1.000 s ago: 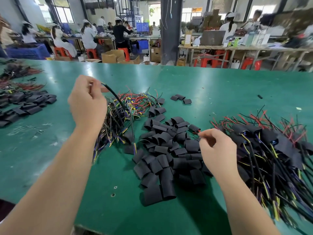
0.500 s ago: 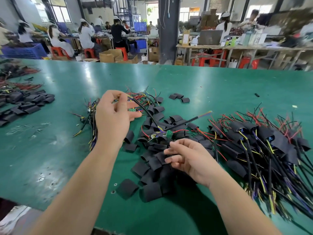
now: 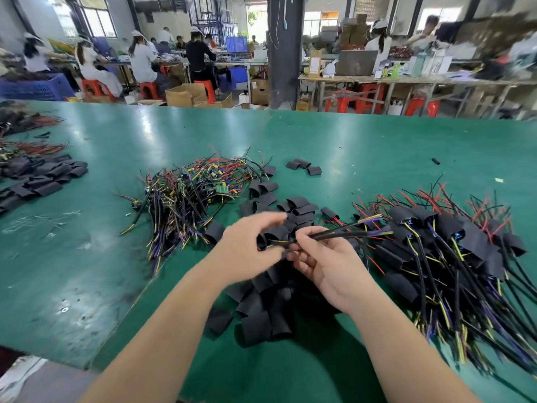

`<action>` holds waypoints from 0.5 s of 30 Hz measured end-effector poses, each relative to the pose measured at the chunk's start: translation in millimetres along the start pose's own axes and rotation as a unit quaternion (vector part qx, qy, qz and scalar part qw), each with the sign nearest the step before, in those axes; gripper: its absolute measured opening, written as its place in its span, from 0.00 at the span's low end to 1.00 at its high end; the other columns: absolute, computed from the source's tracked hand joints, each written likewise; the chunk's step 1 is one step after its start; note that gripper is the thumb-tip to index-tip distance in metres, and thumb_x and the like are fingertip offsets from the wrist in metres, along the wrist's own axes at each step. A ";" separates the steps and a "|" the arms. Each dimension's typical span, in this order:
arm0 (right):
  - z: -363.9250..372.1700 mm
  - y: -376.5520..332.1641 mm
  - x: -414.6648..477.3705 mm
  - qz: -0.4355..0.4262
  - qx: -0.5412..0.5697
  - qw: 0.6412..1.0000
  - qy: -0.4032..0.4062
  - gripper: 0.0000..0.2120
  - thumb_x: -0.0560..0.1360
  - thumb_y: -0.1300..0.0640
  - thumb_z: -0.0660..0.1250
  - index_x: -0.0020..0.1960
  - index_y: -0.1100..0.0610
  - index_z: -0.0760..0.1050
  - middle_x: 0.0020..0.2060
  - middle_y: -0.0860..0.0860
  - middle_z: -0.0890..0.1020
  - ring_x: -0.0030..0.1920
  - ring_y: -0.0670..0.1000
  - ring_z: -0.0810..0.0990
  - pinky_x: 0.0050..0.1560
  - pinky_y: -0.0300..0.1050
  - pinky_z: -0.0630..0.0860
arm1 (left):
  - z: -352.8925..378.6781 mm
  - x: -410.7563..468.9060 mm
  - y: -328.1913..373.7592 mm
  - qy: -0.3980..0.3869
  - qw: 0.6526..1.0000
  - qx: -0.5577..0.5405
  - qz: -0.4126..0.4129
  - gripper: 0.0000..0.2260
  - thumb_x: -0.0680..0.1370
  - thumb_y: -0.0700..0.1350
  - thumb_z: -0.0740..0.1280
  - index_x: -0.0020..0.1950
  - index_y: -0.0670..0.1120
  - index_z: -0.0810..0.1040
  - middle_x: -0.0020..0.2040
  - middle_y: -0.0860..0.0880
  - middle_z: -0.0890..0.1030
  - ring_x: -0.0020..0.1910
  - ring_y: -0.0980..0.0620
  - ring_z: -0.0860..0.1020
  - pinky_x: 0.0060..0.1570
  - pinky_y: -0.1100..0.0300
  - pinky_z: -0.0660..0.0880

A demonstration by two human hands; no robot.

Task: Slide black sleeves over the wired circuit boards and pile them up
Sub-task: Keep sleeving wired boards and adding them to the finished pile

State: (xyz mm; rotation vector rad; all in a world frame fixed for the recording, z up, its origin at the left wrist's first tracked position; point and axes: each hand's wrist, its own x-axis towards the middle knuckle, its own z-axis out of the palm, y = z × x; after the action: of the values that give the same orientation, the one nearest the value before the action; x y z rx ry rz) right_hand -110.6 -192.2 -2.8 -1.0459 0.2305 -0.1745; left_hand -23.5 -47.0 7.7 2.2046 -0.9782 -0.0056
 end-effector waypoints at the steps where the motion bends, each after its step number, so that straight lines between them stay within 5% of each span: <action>1: 0.5 0.1 0.6 -0.005 0.009 1.000 -0.002 0.08 0.77 0.64 0.64 0.41 0.56 0.76 0.33 0.53 0.80 0.31 0.49 0.80 0.34 0.36 0.76 | 6.1 -0.7 -1.1 -0.005 0.998 0.060 0.018 0.21 0.71 0.49 0.69 0.63 0.56 0.76 0.56 0.60 0.80 0.57 0.60 0.76 0.61 0.55 0.70; 4: -0.3 0.3 1.3 -0.022 0.021 0.999 -0.011 0.04 0.78 0.62 0.62 0.47 0.58 0.75 0.34 0.54 0.83 0.31 0.48 0.81 0.32 0.36 0.77 | 11.5 1.8 0.1 0.041 0.988 0.132 0.065 0.12 0.70 0.52 0.66 0.50 0.53 0.83 0.41 0.54 0.84 0.42 0.52 0.81 0.47 0.57 0.72; 6: -4.0 -0.3 2.1 -0.035 0.024 0.999 -0.007 0.04 0.78 0.62 0.62 0.49 0.59 0.76 0.36 0.55 0.83 0.33 0.48 0.82 0.33 0.36 0.77 | 5.3 5.6 -1.9 0.099 0.984 0.117 0.092 0.09 0.73 0.49 0.67 0.47 0.49 0.85 0.40 0.53 0.85 0.38 0.53 0.81 0.42 0.61 0.73; 11: -14.5 -4.8 4.2 -0.086 -0.037 0.996 0.000 0.17 0.75 0.77 0.59 0.52 0.58 0.77 0.43 0.54 0.84 0.39 0.50 0.83 0.38 0.36 0.77 | -34.8 15.6 -22.0 0.310 0.929 0.163 0.119 0.10 0.73 0.40 0.70 0.51 0.51 0.85 0.59 0.48 0.80 0.57 0.47 0.74 0.59 0.48 0.69; 15: -14.1 -5.4 4.6 -0.082 -0.092 0.992 -0.005 0.24 0.73 0.81 0.58 0.56 0.56 0.77 0.49 0.56 0.82 0.39 0.51 0.83 0.38 0.36 0.77 | -69.1 16.2 -48.6 0.281 0.927 0.228 0.098 0.18 0.71 0.33 0.71 0.59 0.46 0.82 0.65 0.39 0.73 0.59 0.41 0.66 0.62 0.53 0.65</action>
State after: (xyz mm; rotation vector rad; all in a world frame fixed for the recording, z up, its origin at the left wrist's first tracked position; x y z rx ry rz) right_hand -110.1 -207.8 -5.4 -1.2505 0.1525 -0.3008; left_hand 38.4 6.7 33.8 2.2853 -0.9172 0.9806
